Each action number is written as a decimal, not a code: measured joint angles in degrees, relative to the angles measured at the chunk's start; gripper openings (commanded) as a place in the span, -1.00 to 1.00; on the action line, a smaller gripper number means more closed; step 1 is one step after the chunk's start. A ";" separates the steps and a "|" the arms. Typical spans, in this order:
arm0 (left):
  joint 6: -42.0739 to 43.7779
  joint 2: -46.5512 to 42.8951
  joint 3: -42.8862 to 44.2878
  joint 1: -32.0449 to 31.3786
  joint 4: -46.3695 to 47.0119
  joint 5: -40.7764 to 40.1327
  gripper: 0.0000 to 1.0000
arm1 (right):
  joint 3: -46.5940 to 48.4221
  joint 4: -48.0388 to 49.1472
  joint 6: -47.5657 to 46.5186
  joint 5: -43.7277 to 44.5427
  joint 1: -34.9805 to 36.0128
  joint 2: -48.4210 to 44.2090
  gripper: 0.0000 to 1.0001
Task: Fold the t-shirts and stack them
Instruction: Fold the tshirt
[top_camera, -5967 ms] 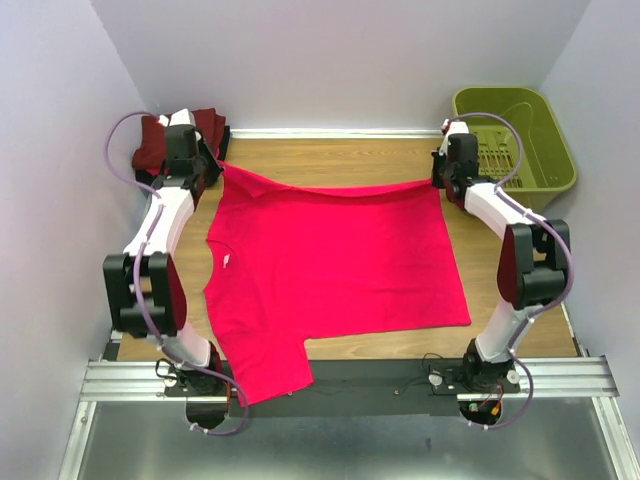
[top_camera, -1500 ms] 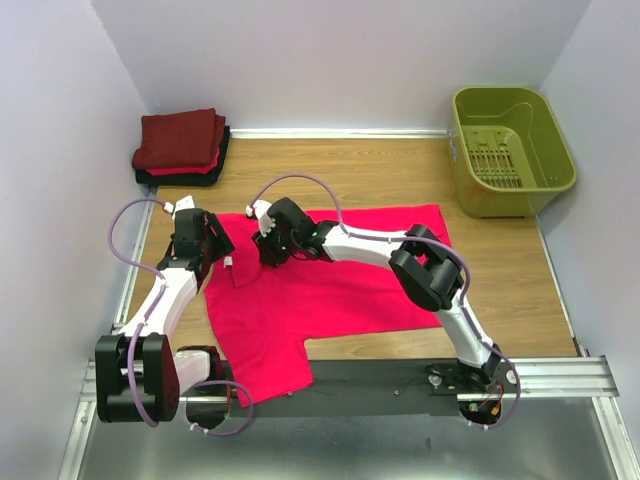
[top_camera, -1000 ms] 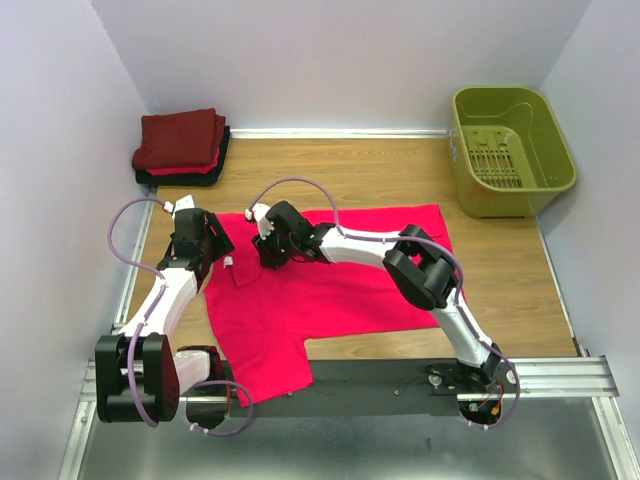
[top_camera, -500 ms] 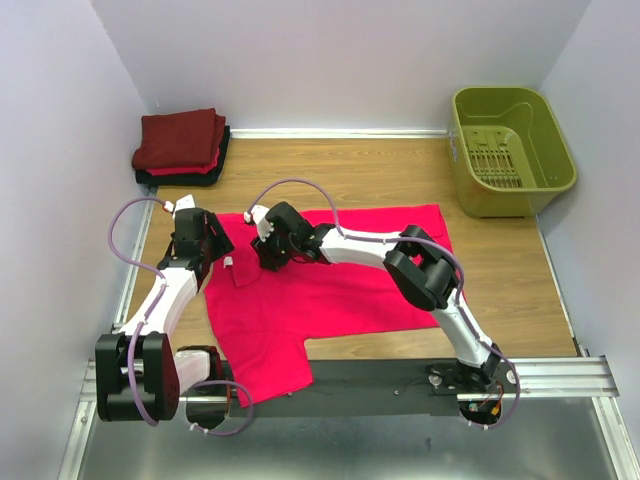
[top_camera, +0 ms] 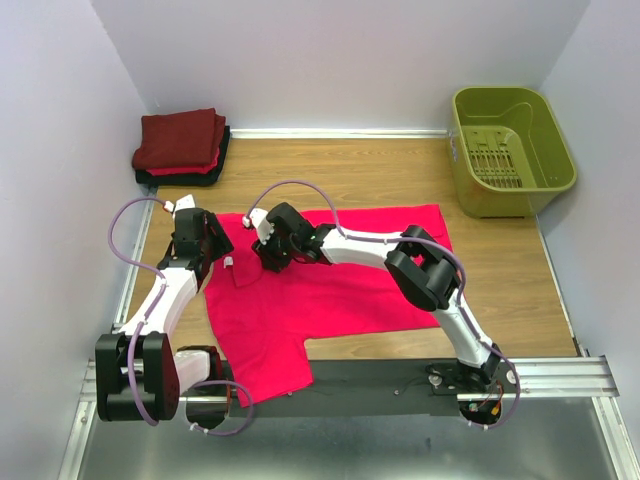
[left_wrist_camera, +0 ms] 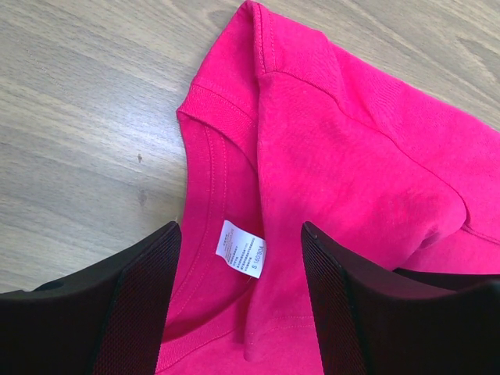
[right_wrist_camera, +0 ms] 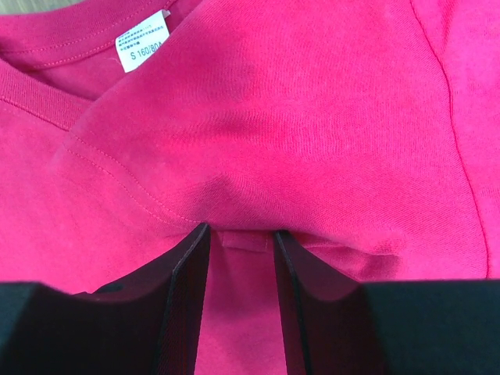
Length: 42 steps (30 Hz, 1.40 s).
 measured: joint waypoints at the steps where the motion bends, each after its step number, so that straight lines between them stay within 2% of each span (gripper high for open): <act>1: 0.00 0.02 0.00 0.00 0.00 0.00 0.39 | 0.00 -0.07 -0.26 -0.02 0.00 -0.02 -0.10; 7: 0.11 0.20 0.00 0.00 0.07 0.00 0.35 | 0.00 -0.26 -1.42 0.02 0.00 -0.02 -0.26; 16: 0.17 0.48 0.00 0.00 0.09 0.00 0.26 | 0.20 -0.92 -2.62 0.33 -0.02 -0.02 -0.89; 26: 0.17 0.63 0.00 0.00 0.09 -0.02 0.25 | 0.26 -2.54 -3.39 0.37 0.00 -0.85 -0.90; 33: 0.24 0.98 0.00 0.00 0.09 -0.04 0.10 | -0.20 -4.24 -3.91 0.39 0.00 -4.66 -0.90; 42: 0.24 1.09 0.00 0.00 0.07 -0.04 0.10 | -3.56 -5.16 -5.31 0.35 0.00 -8.31 -0.88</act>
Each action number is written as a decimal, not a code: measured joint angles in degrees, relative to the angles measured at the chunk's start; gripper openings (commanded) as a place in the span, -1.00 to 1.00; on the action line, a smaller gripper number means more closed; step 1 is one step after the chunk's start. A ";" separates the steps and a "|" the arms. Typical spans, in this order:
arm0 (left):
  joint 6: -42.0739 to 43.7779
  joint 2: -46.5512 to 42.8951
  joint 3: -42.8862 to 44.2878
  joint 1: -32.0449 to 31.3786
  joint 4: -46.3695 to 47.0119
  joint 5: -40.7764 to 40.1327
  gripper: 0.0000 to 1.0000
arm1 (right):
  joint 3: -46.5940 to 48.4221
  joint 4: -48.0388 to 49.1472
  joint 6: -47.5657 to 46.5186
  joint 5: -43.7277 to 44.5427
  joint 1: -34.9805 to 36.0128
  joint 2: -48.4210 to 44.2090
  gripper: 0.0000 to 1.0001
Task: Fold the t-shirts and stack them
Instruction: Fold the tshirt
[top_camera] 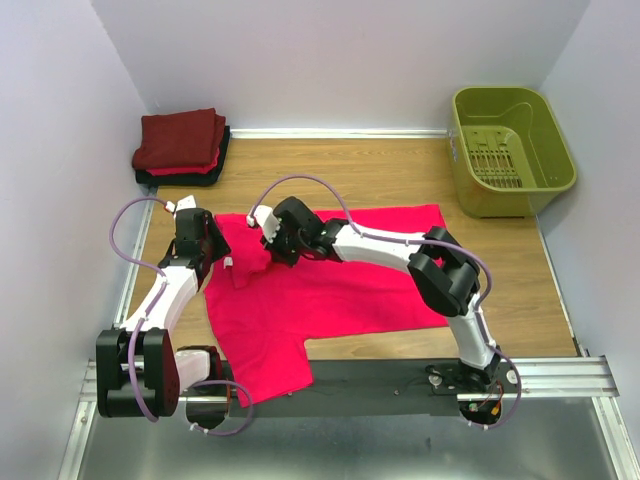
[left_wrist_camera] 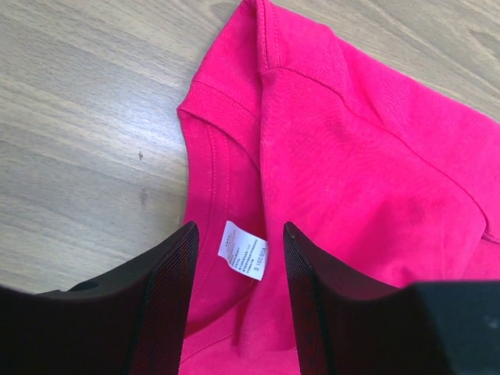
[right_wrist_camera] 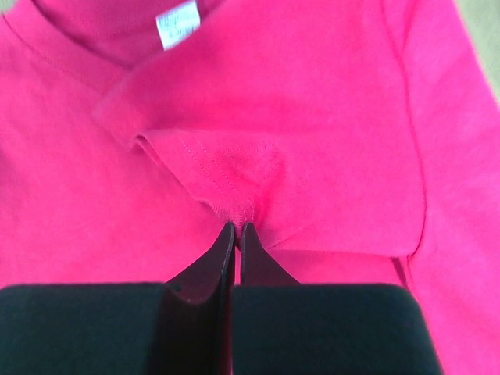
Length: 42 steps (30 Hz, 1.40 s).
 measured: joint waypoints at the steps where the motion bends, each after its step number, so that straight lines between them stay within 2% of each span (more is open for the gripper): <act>1: 0.00 0.00 0.00 0.00 0.00 -0.02 0.10 | -0.20 -0.15 -0.02 0.00 0.00 -0.24 -0.88; 12: 0.02 0.33 0.02 0.00 -0.02 -0.02 0.10 | -5.97 -1.66 -2.89 2.89 -0.02 -1.31 -0.88; 22: 0.09 1.05 0.04 0.00 -0.09 -0.02 0.10 | -6.27 -2.12 -5.18 6.25 -0.20 -1.66 -0.82; 34: 0.07 1.44 0.04 0.00 -0.35 -0.61 0.10 | -6.78 -2.86 -6.05 3.17 -0.20 -3.91 -0.73; 37: -0.31 1.44 0.04 0.00 -0.33 -0.85 0.12 | -7.15 -3.80 -6.23 2.62 -0.20 -4.26 -0.57; 42: -1.86 2.99 1.68 0.00 0.07 -0.83 0.18 | -8.90 -5.68 -6.84 3.26 -0.20 -6.43 -0.14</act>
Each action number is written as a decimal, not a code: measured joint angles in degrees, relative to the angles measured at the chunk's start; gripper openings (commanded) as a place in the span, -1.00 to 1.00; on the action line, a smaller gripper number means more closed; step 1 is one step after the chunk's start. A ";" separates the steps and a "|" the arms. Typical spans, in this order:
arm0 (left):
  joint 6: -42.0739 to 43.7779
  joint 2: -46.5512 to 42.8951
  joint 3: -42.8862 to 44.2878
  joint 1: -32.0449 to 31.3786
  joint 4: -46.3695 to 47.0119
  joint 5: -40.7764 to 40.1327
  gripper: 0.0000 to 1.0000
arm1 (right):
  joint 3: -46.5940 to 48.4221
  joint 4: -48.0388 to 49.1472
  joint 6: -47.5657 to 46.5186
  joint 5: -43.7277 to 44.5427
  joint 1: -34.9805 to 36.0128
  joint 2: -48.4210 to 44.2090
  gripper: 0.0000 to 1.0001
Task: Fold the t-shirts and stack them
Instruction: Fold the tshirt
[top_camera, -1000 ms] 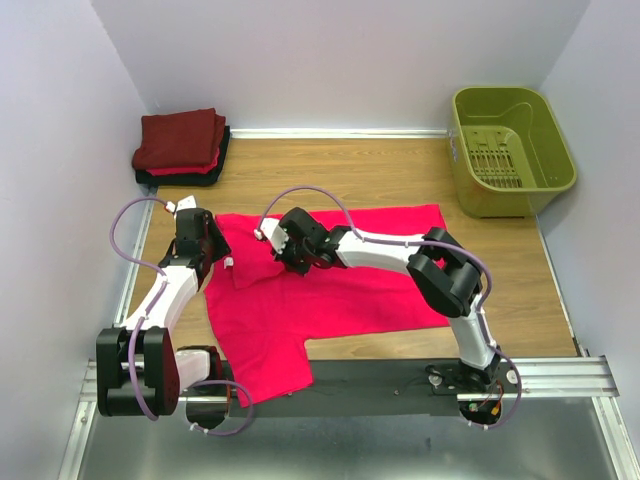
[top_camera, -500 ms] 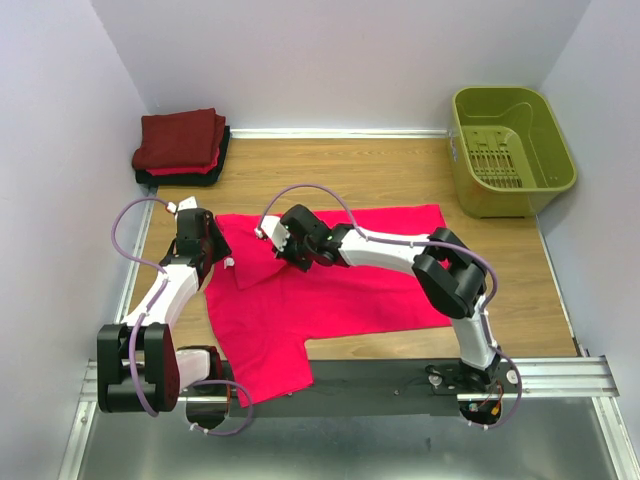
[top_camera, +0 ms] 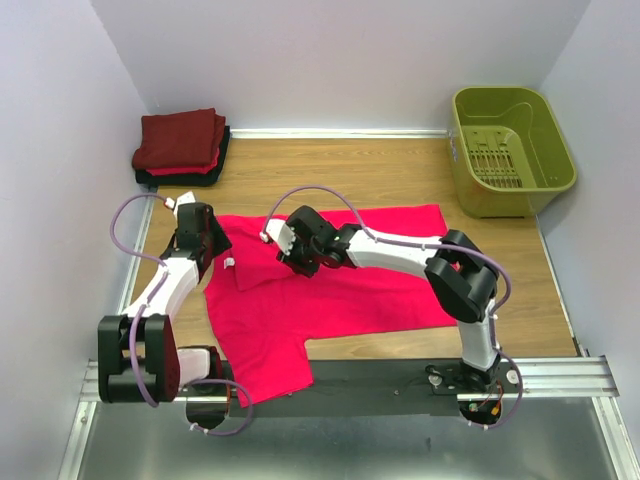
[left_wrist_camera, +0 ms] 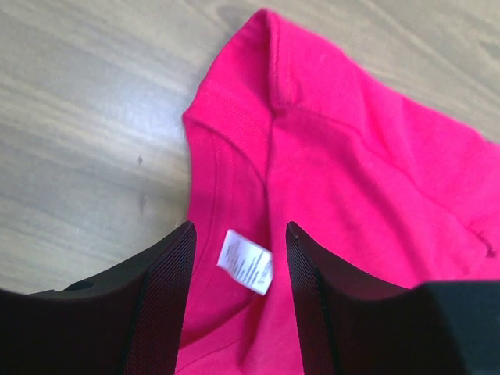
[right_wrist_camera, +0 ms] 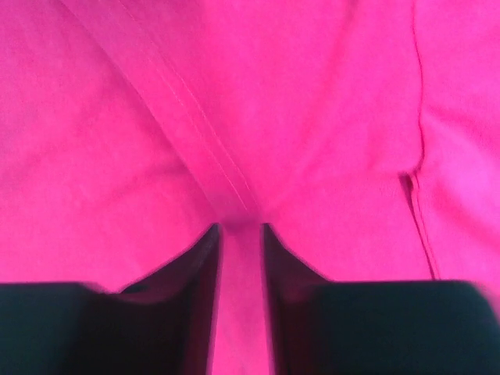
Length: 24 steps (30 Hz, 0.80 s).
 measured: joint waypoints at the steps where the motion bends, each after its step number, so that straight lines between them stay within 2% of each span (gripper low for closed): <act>1: -0.11 0.50 0.52 0.00 0.00 0.00 0.19 | -0.42 -0.26 -0.17 0.55 0.00 -0.59 -0.07; 4: -0.87 4.20 3.76 0.00 0.55 -0.02 0.20 | -1.38 -1.01 0.26 3.02 -0.61 -2.62 0.11; 8: -1.25 8.96 7.58 0.00 1.75 -0.02 0.20 | -2.51 -1.44 1.88 3.72 -3.61 -5.81 0.17; 15: -1.53 17.57 12.92 0.00 2.95 -0.09 0.16 | -2.80 -1.36 11.30 7.87 -18.23 -9.18 0.14; 20: -1.53 21.70 15.89 0.00 2.99 -0.96 -0.01 | -2.95 -1.46 19.82 12.41 -28.59 -9.03 0.10; 24: -1.27 25.03 18.84 0.00 2.99 -2.36 -0.34 | -3.04 -1.38 24.72 13.86 -32.24 -7.54 0.09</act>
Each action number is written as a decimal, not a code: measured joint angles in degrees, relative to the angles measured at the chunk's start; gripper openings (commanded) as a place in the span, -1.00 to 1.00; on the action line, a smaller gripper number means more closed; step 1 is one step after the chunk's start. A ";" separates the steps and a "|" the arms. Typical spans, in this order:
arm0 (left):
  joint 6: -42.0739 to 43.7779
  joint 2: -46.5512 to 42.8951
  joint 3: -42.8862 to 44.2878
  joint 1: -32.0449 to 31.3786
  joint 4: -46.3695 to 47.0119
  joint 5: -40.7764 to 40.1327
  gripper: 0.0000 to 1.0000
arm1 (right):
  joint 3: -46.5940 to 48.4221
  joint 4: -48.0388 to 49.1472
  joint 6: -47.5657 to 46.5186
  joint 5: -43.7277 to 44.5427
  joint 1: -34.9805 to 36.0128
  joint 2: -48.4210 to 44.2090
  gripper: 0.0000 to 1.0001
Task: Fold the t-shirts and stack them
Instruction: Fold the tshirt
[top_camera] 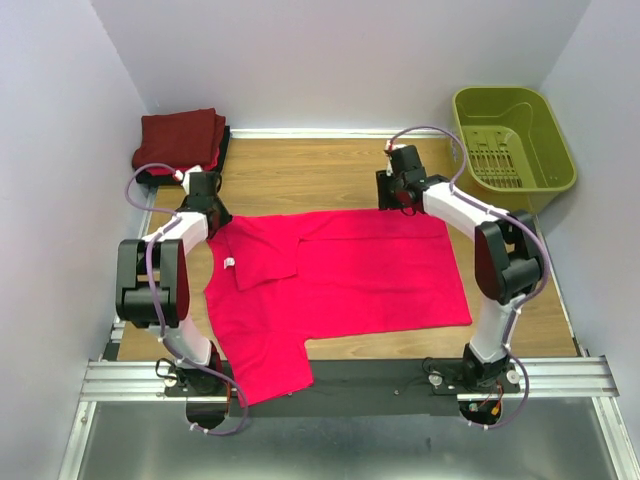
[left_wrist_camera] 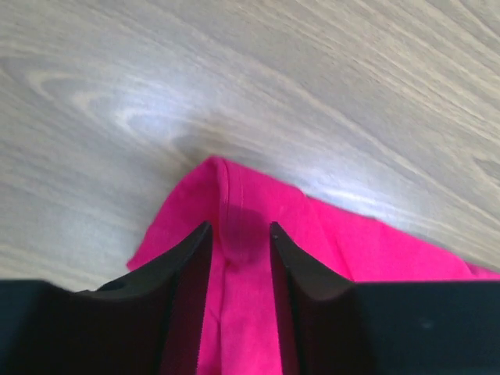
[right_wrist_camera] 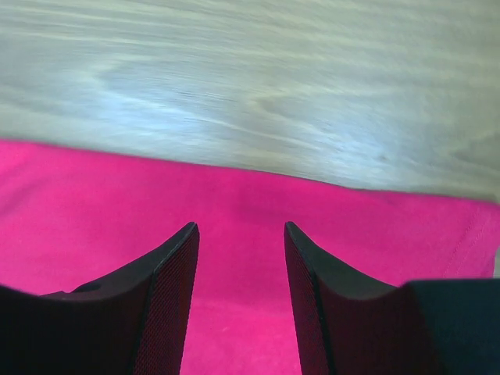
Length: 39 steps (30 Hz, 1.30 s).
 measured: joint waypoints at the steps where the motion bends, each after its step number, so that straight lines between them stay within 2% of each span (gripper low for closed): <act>1: 0.11 0.59 0.46 0.00 -0.02 -0.24 -0.41 | -0.09 0.00 1.05 0.28 -0.92 0.92 0.08; 6: 0.59 5.60 2.97 0.68 -0.48 -1.92 -0.67 | -1.14 -0.11 5.18 1.75 -4.72 6.36 0.09; 15: 0.20 8.24 4.87 3.63 -2.51 -2.27 -0.70 | -0.92 1.09 9.40 2.84 -9.46 7.96 0.12; 18: 0.00 8.92 6.01 4.15 -3.08 -1.97 -0.60 | 0.37 1.11 9.64 2.91 -10.67 8.76 0.15; 20: -0.04 9.11 6.54 4.31 -3.23 -1.73 -0.39 | 1.18 1.05 9.55 2.97 -11.08 9.27 0.17; 24: 0.11 9.03 7.45 4.63 -3.39 -1.53 0.24 | 2.49 0.57 8.72 3.23 -11.52 9.88 0.31; 25: 0.04 8.63 7.50 4.70 -3.41 -1.53 0.29 | 2.60 0.46 8.63 3.17 -11.61 9.86 0.36; 27: 0.24 6.97 7.50 4.74 -3.89 -1.55 0.32 | 2.60 0.11 8.48 3.04 -11.63 9.53 0.43; 32: 0.24 -3.52 7.17 3.54 -4.79 -1.90 0.35 | 0.96 -0.55 8.41 1.22 -11.63 5.57 0.43; 35: 0.31 -9.79 5.66 1.70 -4.85 -2.10 0.34 | -0.72 -0.87 8.83 -0.48 -11.63 2.62 0.40; 39: 0.42 -15.63 2.40 -3.48 -5.66 -2.32 0.25 | -3.69 -1.40 9.66 -2.75 -11.63 0.00 0.24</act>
